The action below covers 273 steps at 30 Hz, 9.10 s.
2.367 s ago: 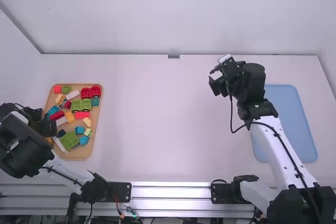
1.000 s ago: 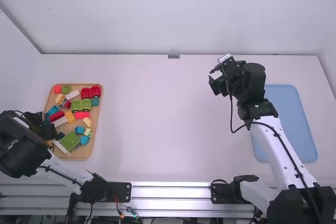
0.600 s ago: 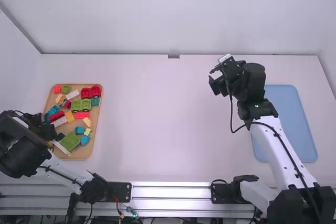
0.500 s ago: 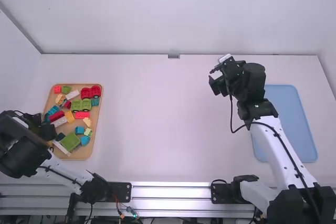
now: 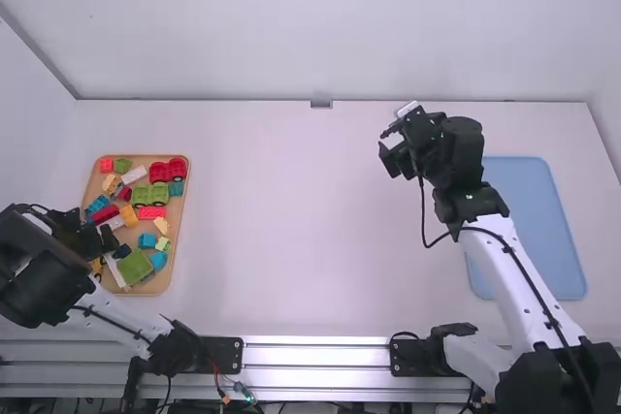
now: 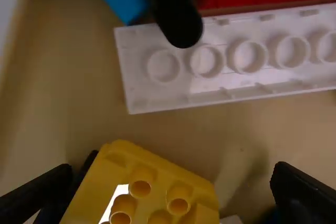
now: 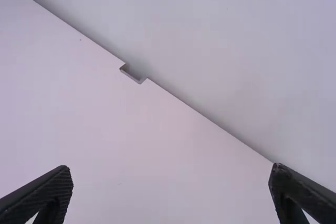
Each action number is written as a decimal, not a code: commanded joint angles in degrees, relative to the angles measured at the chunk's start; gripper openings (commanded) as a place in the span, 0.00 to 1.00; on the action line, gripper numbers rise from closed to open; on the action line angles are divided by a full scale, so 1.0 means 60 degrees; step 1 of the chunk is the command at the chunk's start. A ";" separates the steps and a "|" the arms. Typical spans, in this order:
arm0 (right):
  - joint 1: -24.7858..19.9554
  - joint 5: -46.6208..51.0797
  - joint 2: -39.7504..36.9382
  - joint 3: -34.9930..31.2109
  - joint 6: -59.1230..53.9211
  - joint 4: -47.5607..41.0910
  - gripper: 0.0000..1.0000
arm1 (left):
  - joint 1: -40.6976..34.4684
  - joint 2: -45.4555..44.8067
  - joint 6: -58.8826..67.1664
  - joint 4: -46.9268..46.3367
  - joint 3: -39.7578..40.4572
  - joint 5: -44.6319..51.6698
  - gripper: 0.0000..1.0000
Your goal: Assemble lego blocks to make yellow taxi
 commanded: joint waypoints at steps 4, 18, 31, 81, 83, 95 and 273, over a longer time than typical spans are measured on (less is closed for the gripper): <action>0.0025 0.0007 0.0062 0.0335 0.0025 -0.0007 0.98 | 0.0007 0.0135 -0.0444 -0.0616 0.0790 0.0211 1.00; 0.0025 0.0007 0.0062 0.0335 0.0022 0.0222 0.99 | 0.0000 0.0135 0.1712 -0.2138 0.1038 -0.1286 0.91; 0.0025 -0.0051 0.0062 0.0335 0.0025 0.0284 0.99 | -0.0036 0.0135 0.2222 0.0062 -0.0219 -0.2098 0.94; 0.0025 -0.0055 0.0062 0.0335 0.0025 0.0419 0.99 | -0.0346 0.0109 0.1770 0.0834 -0.0627 -0.1727 0.64; 0.0025 -0.0058 0.0062 0.0335 0.0025 0.0408 0.98 | -0.0517 0.0109 0.1574 0.0871 -0.0546 -0.1698 0.60; 0.0025 -0.0047 0.0062 0.0335 0.0025 0.0091 0.99 | -0.1333 0.0109 0.0452 -0.0284 0.0364 -0.1464 0.76; -0.0171 -0.0565 0.0058 0.0339 0.0095 -0.0546 0.99 | -0.9205 -0.1956 -0.5530 -0.1730 0.1927 -0.2248 0.99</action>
